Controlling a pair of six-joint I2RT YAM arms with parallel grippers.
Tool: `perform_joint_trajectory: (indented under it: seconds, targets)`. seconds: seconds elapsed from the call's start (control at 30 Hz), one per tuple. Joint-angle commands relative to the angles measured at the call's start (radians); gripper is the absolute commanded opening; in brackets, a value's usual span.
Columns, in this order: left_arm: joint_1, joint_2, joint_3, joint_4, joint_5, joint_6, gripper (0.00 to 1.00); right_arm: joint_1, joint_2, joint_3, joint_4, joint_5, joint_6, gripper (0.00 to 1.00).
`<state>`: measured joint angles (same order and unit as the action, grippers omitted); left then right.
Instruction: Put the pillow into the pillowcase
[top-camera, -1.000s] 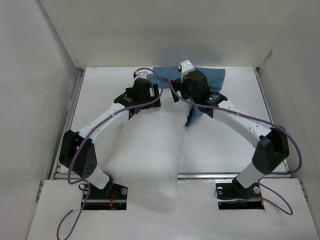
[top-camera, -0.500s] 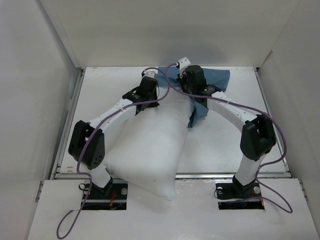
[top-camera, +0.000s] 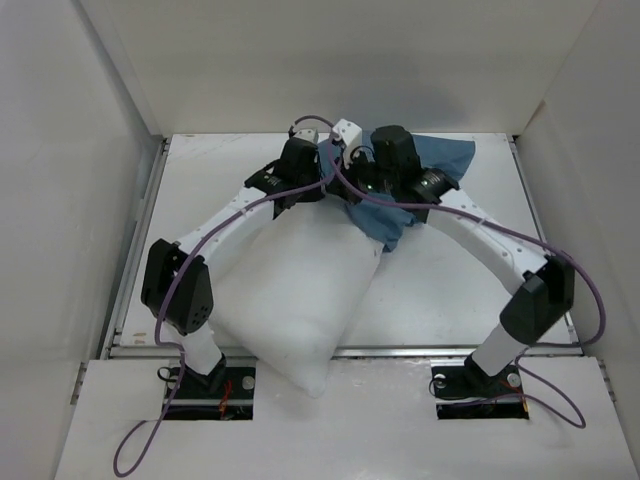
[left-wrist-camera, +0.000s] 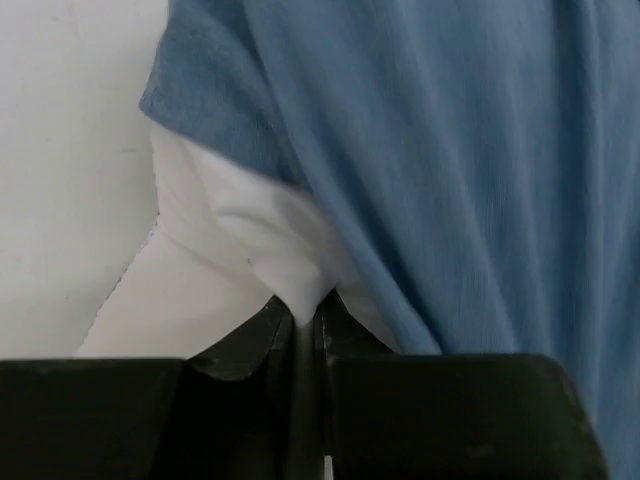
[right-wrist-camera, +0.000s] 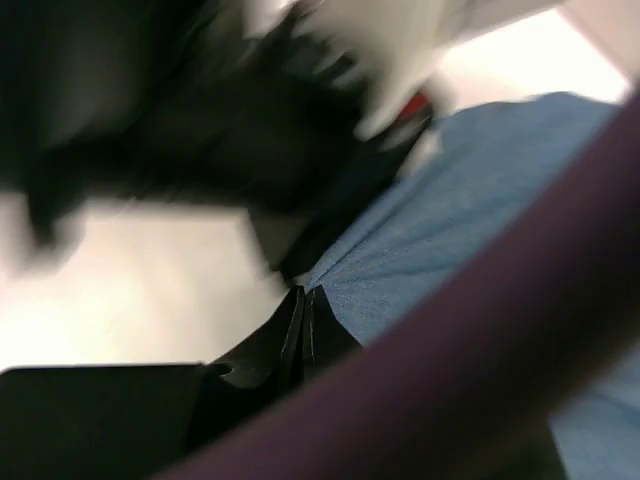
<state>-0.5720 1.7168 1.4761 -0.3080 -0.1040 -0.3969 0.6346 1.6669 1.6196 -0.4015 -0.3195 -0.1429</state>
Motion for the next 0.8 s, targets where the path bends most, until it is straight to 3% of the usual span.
perform_joint_trajectory:
  seconds: [0.0,0.23,0.33,0.43,0.47,0.5,0.57,0.67,0.7,0.77]
  targets:
    - [-0.008,-0.071,0.075,0.119,0.033,-0.011,0.00,0.054,-0.102,-0.174,0.090,-0.346,0.066,0.00]
    - [-0.008,-0.089,0.035,0.109,-0.025,-0.046,0.00,0.054,-0.024,-0.351,0.119,-0.355,0.109,0.00]
    - [-0.008,-0.089,0.015,0.086,-0.040,-0.059,0.00,0.054,-0.041,-0.360,0.119,-0.274,0.118,0.01]
    - [-0.008,-0.089,0.004,0.038,-0.078,-0.072,0.01,0.054,-0.105,-0.371,0.087,-0.164,0.098,0.26]
    - [-0.008,-0.112,-0.008,0.024,-0.098,-0.085,0.33,0.054,-0.149,-0.371,0.072,-0.121,0.098,0.45]
    - [-0.008,-0.126,-0.019,0.012,-0.109,-0.085,0.51,0.054,-0.174,-0.371,0.058,-0.121,0.098,0.55]
    - [-0.008,-0.182,-0.040,0.003,-0.138,-0.085,0.72,0.054,-0.229,-0.395,0.058,-0.035,0.135,0.71]
    - [-0.008,-0.242,-0.063,-0.006,-0.212,-0.085,1.00,0.045,-0.334,-0.431,0.049,0.087,0.203,0.89]
    - [-0.008,-0.273,-0.072,-0.006,-0.232,-0.074,1.00,0.045,-0.381,-0.441,0.038,0.117,0.221,1.00]
    - [0.017,-0.283,-0.073,0.004,-0.237,-0.074,1.00,0.045,-0.424,-0.467,0.029,0.193,0.259,1.00]
